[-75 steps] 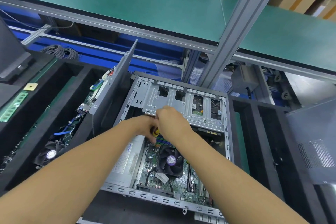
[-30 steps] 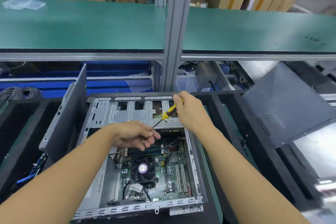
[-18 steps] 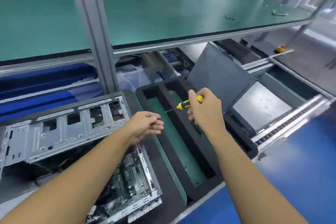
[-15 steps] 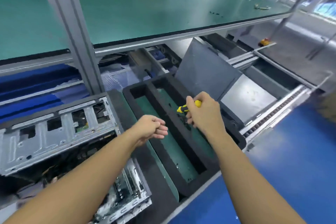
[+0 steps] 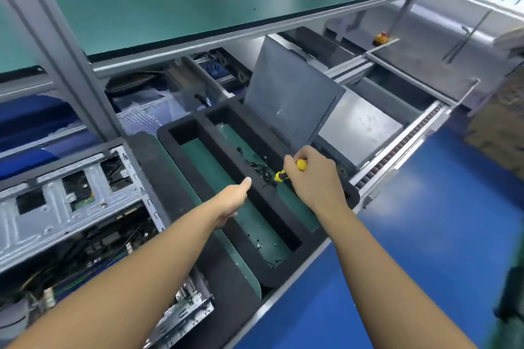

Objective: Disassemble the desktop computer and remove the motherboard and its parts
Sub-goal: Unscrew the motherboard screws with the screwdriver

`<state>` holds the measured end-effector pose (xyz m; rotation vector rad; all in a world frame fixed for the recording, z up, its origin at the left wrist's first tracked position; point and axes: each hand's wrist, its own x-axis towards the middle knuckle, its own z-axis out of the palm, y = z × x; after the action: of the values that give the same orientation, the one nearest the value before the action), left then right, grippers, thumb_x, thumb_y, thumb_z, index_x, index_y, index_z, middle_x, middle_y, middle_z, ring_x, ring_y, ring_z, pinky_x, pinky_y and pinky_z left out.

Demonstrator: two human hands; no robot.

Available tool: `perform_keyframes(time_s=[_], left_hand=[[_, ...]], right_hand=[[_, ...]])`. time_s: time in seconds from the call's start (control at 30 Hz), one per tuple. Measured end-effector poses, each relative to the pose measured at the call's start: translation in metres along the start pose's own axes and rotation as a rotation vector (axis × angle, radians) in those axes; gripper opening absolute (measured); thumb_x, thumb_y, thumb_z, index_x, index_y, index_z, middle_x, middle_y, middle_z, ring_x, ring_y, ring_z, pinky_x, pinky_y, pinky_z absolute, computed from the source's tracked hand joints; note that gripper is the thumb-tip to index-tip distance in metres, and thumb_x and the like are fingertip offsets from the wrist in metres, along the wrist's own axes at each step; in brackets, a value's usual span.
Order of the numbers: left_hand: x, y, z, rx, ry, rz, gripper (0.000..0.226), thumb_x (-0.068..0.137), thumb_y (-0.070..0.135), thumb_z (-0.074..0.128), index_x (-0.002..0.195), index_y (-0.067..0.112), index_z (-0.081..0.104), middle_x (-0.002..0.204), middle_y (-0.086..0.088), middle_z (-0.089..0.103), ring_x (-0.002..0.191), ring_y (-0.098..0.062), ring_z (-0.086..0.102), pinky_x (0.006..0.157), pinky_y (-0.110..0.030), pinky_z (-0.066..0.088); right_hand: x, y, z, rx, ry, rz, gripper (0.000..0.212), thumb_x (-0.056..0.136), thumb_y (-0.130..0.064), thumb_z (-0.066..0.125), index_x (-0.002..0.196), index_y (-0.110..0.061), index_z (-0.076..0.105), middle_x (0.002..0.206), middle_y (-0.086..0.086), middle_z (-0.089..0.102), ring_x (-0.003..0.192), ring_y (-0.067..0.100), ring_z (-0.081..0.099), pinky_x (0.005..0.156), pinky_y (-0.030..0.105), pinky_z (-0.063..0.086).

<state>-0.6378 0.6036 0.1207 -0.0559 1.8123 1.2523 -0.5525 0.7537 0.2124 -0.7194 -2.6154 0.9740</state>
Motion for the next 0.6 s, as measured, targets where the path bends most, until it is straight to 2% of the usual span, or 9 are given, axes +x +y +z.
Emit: perform_keyframes(time_s=[0.03,0.07,0.1,0.17,0.3,0.37,0.47,0.53,0.6], left_hand=[[-0.006,0.004,-0.008,-0.042,0.035,0.057,0.056,0.106,0.049,0.028,0.139,0.008,0.048,0.122,-0.008,0.069,0.112,-0.021,0.066,0.091,-0.037,0.052],[-0.015,0.009,-0.016,-0.083,0.048,0.107,0.051,0.107,0.043,0.027,0.125,0.006,0.057,0.093,-0.007,0.075,0.083,-0.021,0.073,0.068,-0.031,0.054],[-0.024,0.012,-0.025,-0.088,0.066,0.157,0.048,0.108,0.039,0.028,0.113,0.005,0.061,0.068,-0.005,0.071,0.057,-0.019,0.069,0.049,-0.024,0.047],[-0.041,0.015,-0.048,-0.046,0.116,0.257,0.045,0.107,0.034,0.032,0.096,0.005,0.065,0.046,-0.001,0.049,0.031,-0.015,0.043,0.037,-0.016,0.027],[-0.081,0.002,-0.102,-0.127,0.016,0.294,0.036,0.105,0.034,0.038,0.092,0.008,0.059,0.051,0.002,0.024,0.033,-0.010,0.018,0.048,-0.024,0.010],[-0.103,-0.011,-0.138,-0.123,-0.122,0.239,0.028,0.104,0.030,0.040,0.092,0.012,0.058,0.054,0.004,0.022,0.037,-0.008,0.015,0.043,-0.017,0.011],[-0.139,-0.041,-0.190,0.063,-0.188,0.123,0.021,0.100,0.020,0.044,0.089,0.013,0.059,0.058,0.004,0.024,0.043,-0.009,0.017,0.039,-0.014,0.014],[-0.159,-0.067,-0.213,0.189,-0.176,0.023,0.017,0.099,0.015,0.044,0.092,0.012,0.060,0.060,0.003,0.031,0.046,-0.011,0.025,0.042,-0.018,0.017],[-0.177,-0.092,-0.226,0.343,-0.160,-0.077,0.016,0.097,0.011,0.047,0.094,0.010,0.063,0.063,-0.001,0.043,0.049,-0.014,0.039,0.048,-0.023,0.030]], right_hand=[[0.000,-0.009,0.003,0.023,0.055,-0.039,0.028,0.094,-0.044,0.052,0.077,-0.022,0.055,0.056,-0.010,0.057,0.057,0.001,0.054,0.048,0.012,0.037],[-0.001,-0.019,0.006,0.058,0.101,-0.076,0.032,0.095,-0.045,0.051,0.074,-0.021,0.056,0.053,-0.013,0.056,0.058,-0.002,0.053,0.048,0.012,0.037],[-0.002,-0.030,0.009,0.106,0.133,-0.114,0.035,0.096,-0.045,0.050,0.071,-0.021,0.054,0.054,-0.018,0.056,0.057,-0.003,0.053,0.049,0.011,0.036],[-0.004,-0.054,0.017,0.233,0.162,-0.173,0.041,0.096,-0.044,0.050,0.062,-0.022,0.047,0.051,-0.018,0.052,0.051,0.002,0.050,0.048,0.012,0.035],[-0.013,-0.101,0.041,0.429,0.074,-0.275,0.047,0.095,-0.042,0.048,0.062,-0.010,0.040,0.055,0.006,0.046,0.047,0.008,0.035,0.046,0.018,0.031],[-0.023,-0.124,0.056,0.472,-0.049,-0.354,0.048,0.095,-0.042,0.048,0.064,-0.005,0.043,0.059,0.013,0.046,0.053,0.019,0.036,0.048,0.025,0.032],[-0.044,-0.155,0.084,0.470,-0.285,-0.490,0.047,0.096,-0.042,0.050,0.066,-0.005,0.044,0.052,0.005,0.044,0.050,0.013,0.034,0.048,0.025,0.030],[-0.060,-0.171,0.105,0.400,-0.440,-0.596,0.041,0.096,-0.044,0.053,0.066,-0.015,0.048,0.051,0.000,0.049,0.049,0.008,0.034,0.048,0.025,0.030],[-0.078,-0.184,0.126,0.315,-0.610,-0.677,0.034,0.094,-0.048,0.057,0.069,-0.026,0.052,0.055,0.001,0.058,0.050,0.008,0.037,0.050,0.026,0.034]])
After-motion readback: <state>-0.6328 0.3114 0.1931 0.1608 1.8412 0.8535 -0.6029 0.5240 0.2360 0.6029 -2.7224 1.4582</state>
